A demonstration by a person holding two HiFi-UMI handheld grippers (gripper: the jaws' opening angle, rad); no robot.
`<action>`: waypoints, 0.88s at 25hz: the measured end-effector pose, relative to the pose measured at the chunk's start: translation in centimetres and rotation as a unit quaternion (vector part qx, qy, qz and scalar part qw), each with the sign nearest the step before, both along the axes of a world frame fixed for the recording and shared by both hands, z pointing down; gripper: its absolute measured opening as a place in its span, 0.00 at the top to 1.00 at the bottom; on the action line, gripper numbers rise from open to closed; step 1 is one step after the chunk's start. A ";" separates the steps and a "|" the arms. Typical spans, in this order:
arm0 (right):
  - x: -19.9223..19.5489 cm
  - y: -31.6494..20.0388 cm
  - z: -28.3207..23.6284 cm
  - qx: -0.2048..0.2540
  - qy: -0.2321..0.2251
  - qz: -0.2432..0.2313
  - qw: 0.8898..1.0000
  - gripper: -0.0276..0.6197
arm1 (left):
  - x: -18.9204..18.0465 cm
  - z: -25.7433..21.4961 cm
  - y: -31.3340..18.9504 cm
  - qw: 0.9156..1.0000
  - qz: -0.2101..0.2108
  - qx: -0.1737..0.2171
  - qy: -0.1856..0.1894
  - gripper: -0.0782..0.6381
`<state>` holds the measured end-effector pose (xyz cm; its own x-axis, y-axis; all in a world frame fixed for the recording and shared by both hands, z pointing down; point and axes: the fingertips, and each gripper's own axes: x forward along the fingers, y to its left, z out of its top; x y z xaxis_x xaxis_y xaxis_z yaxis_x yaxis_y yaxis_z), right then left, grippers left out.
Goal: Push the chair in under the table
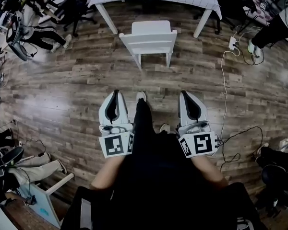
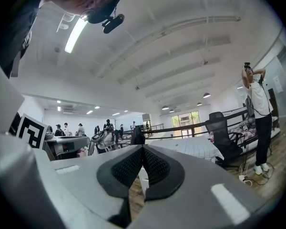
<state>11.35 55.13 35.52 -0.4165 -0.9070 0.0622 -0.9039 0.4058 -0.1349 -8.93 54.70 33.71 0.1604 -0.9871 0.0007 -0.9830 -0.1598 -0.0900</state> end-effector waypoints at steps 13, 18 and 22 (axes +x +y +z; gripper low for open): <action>-2.8 -13.7 0.7 -0.014 0.026 0.012 1.000 0.96 | -0.3 0.7 -14.9 0.998 0.055 0.002 0.011 0.88; -4.9 -21.0 0.1 -0.024 0.032 0.016 0.999 0.96 | -3.0 0.7 -21.7 0.998 0.062 -0.019 0.013 0.88; -6.0 -26.0 0.4 -0.034 0.041 0.032 0.998 0.96 | -5.2 1.6 -26.3 0.997 0.075 -0.032 0.016 0.88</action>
